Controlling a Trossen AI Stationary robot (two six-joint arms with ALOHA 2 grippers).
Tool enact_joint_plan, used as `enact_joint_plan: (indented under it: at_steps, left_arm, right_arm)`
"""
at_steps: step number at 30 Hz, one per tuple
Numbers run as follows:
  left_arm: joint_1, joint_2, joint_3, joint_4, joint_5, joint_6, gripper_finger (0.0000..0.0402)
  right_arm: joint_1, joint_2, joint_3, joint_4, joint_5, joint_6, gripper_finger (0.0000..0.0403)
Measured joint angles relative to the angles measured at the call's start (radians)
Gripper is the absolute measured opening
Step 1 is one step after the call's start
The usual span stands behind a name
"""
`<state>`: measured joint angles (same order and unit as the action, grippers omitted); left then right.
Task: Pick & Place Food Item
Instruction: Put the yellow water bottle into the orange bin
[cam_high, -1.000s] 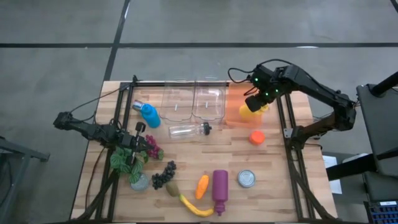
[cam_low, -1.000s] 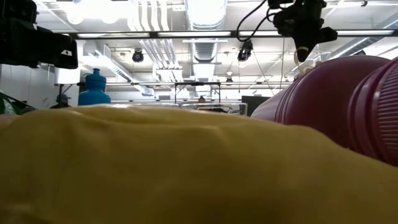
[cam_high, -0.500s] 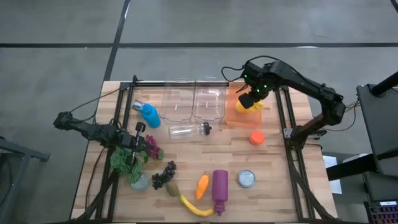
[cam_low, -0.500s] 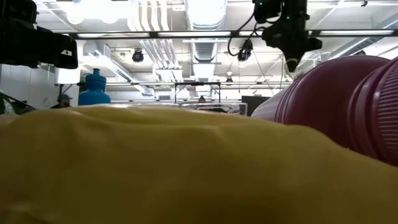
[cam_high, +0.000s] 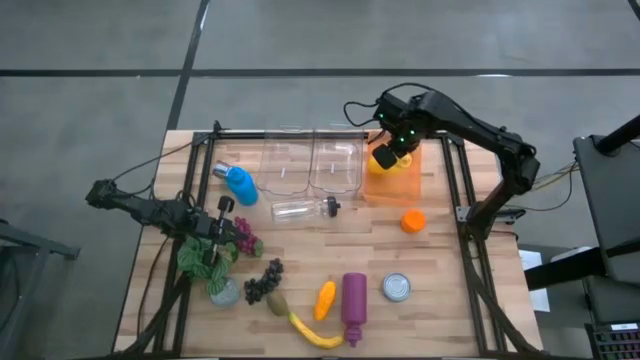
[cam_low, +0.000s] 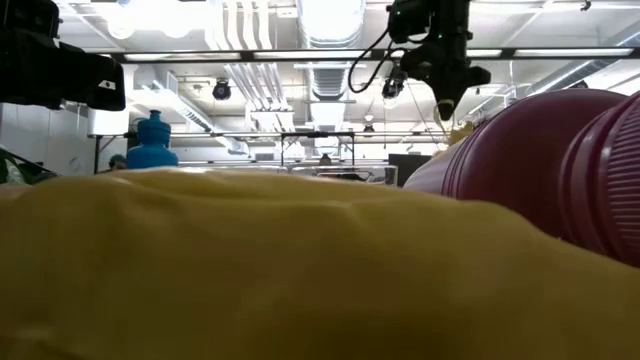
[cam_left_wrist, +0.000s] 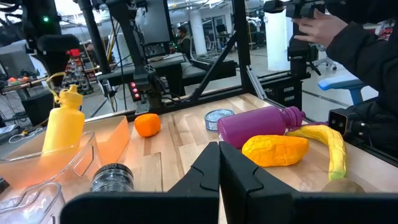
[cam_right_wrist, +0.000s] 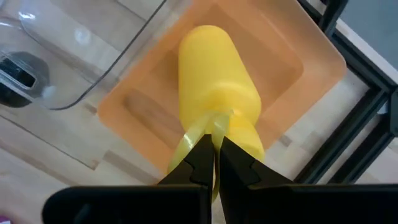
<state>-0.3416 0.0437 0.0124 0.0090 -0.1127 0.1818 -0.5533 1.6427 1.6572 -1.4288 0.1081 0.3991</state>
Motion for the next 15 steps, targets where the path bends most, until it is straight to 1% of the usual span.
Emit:
enact_joint_plan:
  at_steps: [5,10,15]
  left_arm:
    - [0.000,0.000,0.000,0.000,0.000,0.000,0.0001]
    - [0.000,0.000,0.000,0.000,0.000,0.000,0.0001]
    - [0.000,0.000,0.000,0.000,0.000,0.000,0.0001]
  right_arm:
    - [-0.012,0.041,0.045,0.015,0.006,-0.042,0.0008]
    - [-0.011,0.059,0.093,0.066,0.052,-0.088,0.0008]
    - [-0.019,0.060,0.100,0.111,0.059,-0.127,0.0008]
